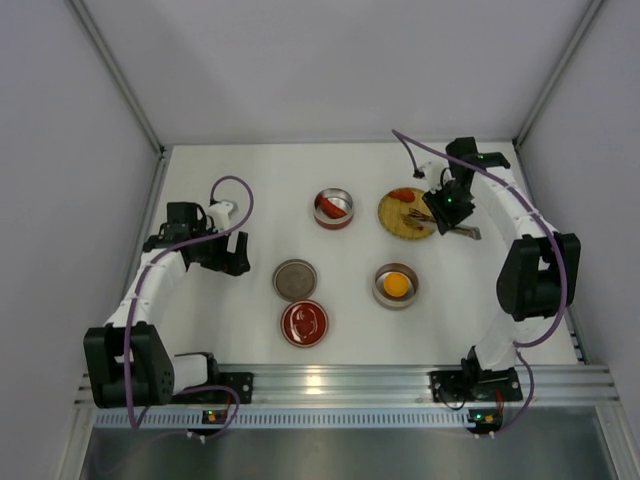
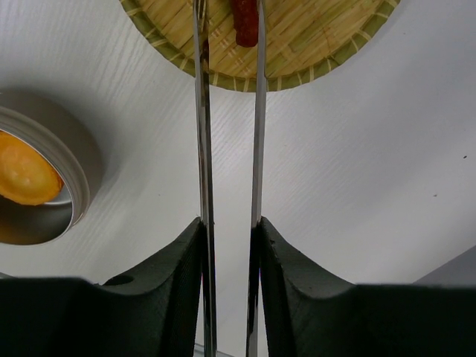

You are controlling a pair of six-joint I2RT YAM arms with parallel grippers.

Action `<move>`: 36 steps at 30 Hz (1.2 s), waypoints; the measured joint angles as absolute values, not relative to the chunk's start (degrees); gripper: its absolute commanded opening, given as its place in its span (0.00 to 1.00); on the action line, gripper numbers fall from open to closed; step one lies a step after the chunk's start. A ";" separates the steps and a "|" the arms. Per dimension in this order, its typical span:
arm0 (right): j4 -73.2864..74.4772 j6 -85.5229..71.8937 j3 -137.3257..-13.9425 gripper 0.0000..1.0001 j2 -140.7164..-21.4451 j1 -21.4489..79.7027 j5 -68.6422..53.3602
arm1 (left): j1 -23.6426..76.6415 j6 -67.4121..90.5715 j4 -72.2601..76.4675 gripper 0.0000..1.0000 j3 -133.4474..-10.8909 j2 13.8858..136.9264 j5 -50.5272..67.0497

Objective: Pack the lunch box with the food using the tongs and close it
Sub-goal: Pick up the fake food from the plate.

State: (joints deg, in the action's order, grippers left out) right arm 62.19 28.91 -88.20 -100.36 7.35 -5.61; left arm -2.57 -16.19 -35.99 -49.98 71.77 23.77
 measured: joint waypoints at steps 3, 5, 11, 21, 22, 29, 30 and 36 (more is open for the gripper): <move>62.22 28.95 -88.23 0.19 -100.36 7.35 -5.61 | -2.57 -16.19 -35.94 0.98 -49.98 71.77 23.70; 62.24 28.95 -88.27 0.16 -100.36 7.35 -5.63 | -2.57 -16.19 -35.97 0.98 -49.98 71.77 23.70; 62.72 28.93 -90.94 0.09 -100.33 7.38 -5.98 | -2.57 -16.19 -35.97 0.98 -49.98 71.77 23.55; 63.31 28.12 -95.53 0.06 -100.09 7.40 -7.88 | -2.57 -16.19 -35.99 0.98 -49.98 71.77 23.31; 63.37 27.83 -95.83 0.06 -100.09 7.42 -8.19 | -2.57 -16.19 -35.97 0.98 -49.98 71.77 23.29; 63.75 26.11 -100.53 0.05 -100.09 9.30 -9.89 | -2.57 -16.19 -35.99 0.98 -49.98 71.77 23.14; 63.70 25.89 -101.03 0.05 -100.09 9.63 -10.15 | -2.57 -16.19 -35.97 0.98 -49.98 71.77 23.11; 64.07 25.45 -101.78 0.04 -100.14 10.00 -10.72 | -2.57 -16.21 -35.99 0.98 -49.98 71.77 23.09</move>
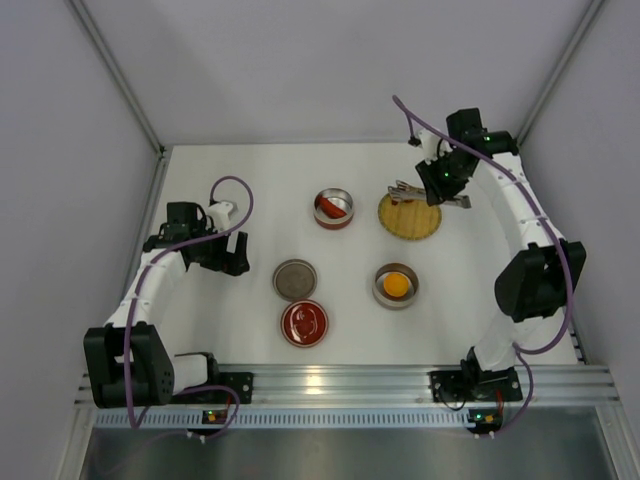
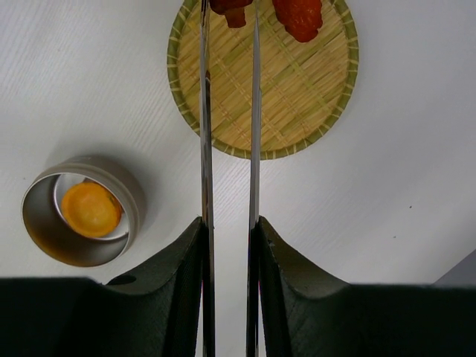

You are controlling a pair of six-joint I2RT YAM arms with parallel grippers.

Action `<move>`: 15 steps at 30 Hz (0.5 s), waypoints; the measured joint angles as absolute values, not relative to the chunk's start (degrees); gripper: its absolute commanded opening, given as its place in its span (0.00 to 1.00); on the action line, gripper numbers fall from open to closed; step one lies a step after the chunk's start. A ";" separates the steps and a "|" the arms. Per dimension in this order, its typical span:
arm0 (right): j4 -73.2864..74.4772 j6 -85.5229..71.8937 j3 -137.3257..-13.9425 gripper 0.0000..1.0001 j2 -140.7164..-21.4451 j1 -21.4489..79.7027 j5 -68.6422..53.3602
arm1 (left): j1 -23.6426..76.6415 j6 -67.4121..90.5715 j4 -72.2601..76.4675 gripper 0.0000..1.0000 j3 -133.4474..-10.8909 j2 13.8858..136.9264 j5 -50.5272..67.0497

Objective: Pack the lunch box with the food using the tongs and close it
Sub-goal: Pick up the fake food from the plate, then place the fake food in the packing box.

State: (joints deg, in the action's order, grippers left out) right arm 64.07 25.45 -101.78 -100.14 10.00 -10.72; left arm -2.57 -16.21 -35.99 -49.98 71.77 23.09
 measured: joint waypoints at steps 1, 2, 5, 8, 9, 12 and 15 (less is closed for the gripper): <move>64.34 25.32 -102.10 0.04 -100.14 10.02 -10.87 | -2.57 -16.21 -35.97 0.98 -49.98 71.77 23.09; 64.42 25.23 -102.48 0.04 -100.14 10.04 -11.05 | -2.57 -16.21 -35.97 0.98 -49.98 71.77 23.09; 64.88 24.73 -104.44 0.04 -100.14 10.61 -11.31 | -2.57 -16.19 -35.97 0.98 -49.98 71.77 23.11; 65.10 23.88 -106.85 0.04 -100.14 12.73 -11.66 | -2.57 -16.19 -35.97 0.98 -49.98 71.77 23.11; 65.23 23.70 -107.53 0.04 -100.14 13.80 -11.75 | -2.57 -16.19 -35.99 0.98 -49.98 71.77 23.11; 65.65 22.85 -109.10 0.04 -100.14 17.19 -12.05 | -2.57 -16.19 -35.99 0.98 -49.98 71.77 23.11; 66.00 22.11 -110.50 0.04 -100.44 20.01 -12.12 | -2.57 -16.19 -35.97 0.98 -49.98 71.77 23.11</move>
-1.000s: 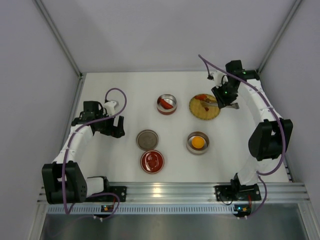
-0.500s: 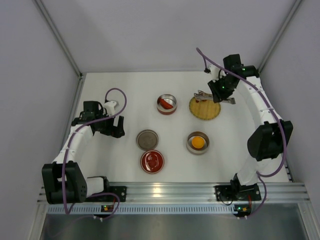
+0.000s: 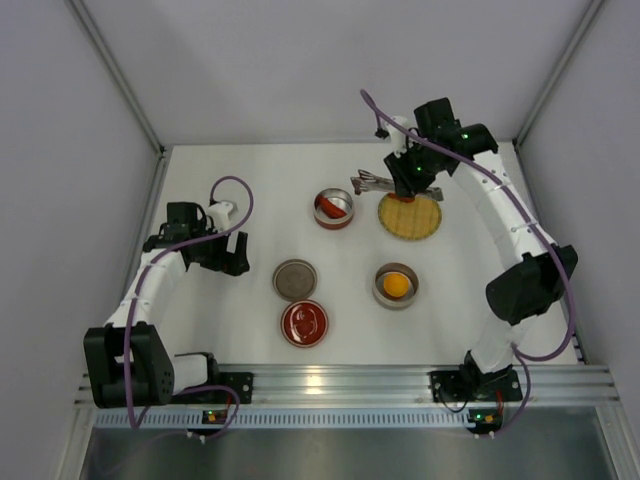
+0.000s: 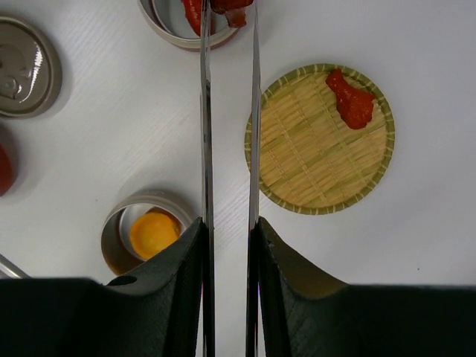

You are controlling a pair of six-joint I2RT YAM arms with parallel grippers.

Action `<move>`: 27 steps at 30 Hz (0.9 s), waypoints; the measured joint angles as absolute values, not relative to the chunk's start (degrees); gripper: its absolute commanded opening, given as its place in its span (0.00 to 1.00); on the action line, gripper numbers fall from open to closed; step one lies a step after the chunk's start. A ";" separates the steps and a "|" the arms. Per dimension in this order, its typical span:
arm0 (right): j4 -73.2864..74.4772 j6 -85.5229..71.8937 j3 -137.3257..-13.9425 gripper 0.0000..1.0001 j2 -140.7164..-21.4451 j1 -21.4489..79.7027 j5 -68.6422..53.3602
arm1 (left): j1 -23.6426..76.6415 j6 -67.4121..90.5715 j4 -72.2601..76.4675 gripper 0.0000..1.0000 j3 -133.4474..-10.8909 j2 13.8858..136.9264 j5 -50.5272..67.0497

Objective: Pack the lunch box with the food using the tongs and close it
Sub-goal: Place the fake food in the packing box.

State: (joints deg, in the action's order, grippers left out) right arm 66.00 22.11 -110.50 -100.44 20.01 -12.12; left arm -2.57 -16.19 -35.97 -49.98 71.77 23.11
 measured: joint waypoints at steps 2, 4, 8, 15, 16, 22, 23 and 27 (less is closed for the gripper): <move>66.08 21.67 -111.55 0.04 -101.06 21.37 -12.12 | -2.57 -16.21 -35.97 0.98 -49.98 71.77 23.09; 66.02 21.23 -112.07 0.04 -101.91 22.59 -11.94 | -2.57 -16.21 -35.97 0.98 -49.98 71.77 23.09; 66.06 20.91 -112.29 0.04 -103.83 24.97 -11.33 | -2.57 -16.21 -35.97 0.98 -49.95 71.75 23.05; 66.04 20.84 -112.31 0.04 -108.07 27.18 -9.80 | -2.57 -16.23 -35.97 0.98 -49.25 71.72 22.92; 66.04 20.82 -112.31 0.04 -108.49 27.20 -9.45 | -2.57 -16.25 -35.94 0.98 -49.21 71.72 22.90; 65.95 20.75 -113.19 0.05 -110.32 27.27 -7.57 | -2.57 -16.45 -35.66 0.98 -48.90 71.72 22.87; 65.91 20.78 -113.43 0.11 -110.54 27.29 -7.33 | -2.57 -16.45 -35.55 0.98 -48.84 71.72 22.85; 65.89 20.69 -114.96 0.25 -111.83 27.53 -6.09 | -2.57 -16.47 -35.51 0.98 -48.73 71.72 22.85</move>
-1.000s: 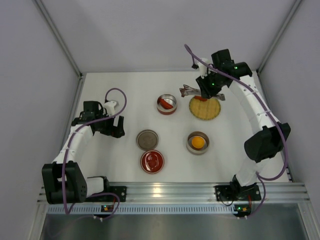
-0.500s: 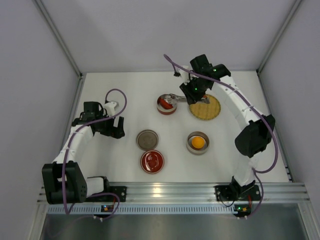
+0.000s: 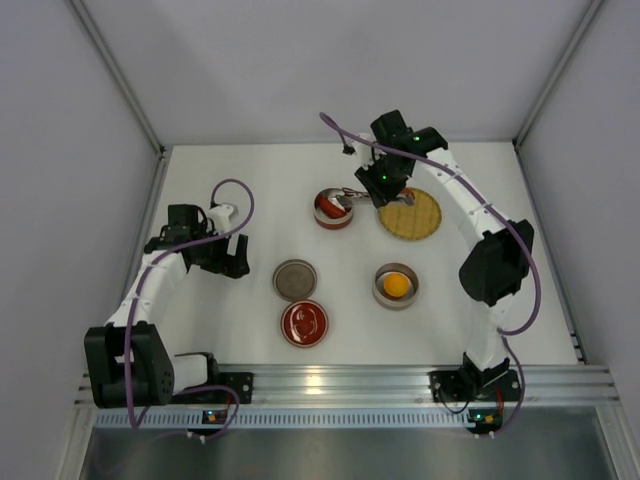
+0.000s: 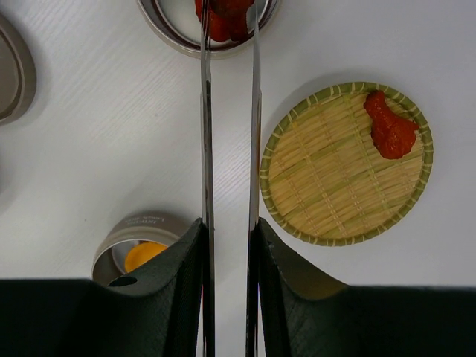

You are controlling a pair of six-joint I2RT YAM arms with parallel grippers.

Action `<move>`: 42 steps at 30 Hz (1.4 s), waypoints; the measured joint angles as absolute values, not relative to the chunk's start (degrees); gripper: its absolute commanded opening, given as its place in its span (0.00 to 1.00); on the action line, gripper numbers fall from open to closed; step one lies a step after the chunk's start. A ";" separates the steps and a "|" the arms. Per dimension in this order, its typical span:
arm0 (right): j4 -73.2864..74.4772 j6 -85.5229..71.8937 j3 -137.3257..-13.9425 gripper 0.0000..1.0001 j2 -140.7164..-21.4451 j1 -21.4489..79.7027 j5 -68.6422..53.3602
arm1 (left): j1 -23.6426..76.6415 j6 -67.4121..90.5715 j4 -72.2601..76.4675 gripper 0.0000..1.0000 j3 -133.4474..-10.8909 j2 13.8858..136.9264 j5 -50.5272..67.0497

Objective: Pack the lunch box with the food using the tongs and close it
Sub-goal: Place the fake food in the packing box, then pick up the fake food from the plate.

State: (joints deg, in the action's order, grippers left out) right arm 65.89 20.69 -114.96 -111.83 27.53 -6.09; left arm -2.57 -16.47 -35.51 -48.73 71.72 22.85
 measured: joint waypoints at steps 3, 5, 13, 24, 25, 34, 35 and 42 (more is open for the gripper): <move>65.87 20.32 -116.68 0.34 -113.80 27.88 -5.63 | -2.57 -16.47 -35.44 0.98 -48.64 71.72 22.85; 65.93 20.25 -117.58 0.40 -115.02 28.05 -5.48 | -2.57 -16.47 -35.35 0.98 -48.62 71.72 22.83; 65.91 19.77 -120.84 0.47 -116.22 28.60 -5.80 | -2.57 -16.49 -34.65 0.98 -48.62 71.75 22.68; 65.47 21.65 -117.95 0.44 -110.78 24.86 -6.87 | -2.57 -16.84 -34.70 0.98 -48.62 71.75 22.70; 65.34 22.22 -116.75 0.44 -109.45 23.55 -7.03 | -2.57 -16.97 -34.70 0.98 -48.62 71.75 22.70; 64.58 32.77 -104.99 0.44 -102.59 9.80 -5.23 | -2.57 -18.87 -34.72 0.98 -48.62 71.72 23.33; 64.53 34.06 -104.07 0.45 -102.59 9.50 -4.91 | -2.57 -18.92 -34.72 0.98 -48.62 71.72 23.42; 62.74 40.75 -101.58 0.47 -102.61 9.08 -3.84 | -2.57 -18.96 -34.72 0.98 -48.62 71.79 24.01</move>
State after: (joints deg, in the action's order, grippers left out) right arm 62.74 40.75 -101.58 -102.61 9.08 -3.84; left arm -2.57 -18.96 -34.72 -48.62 71.79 24.01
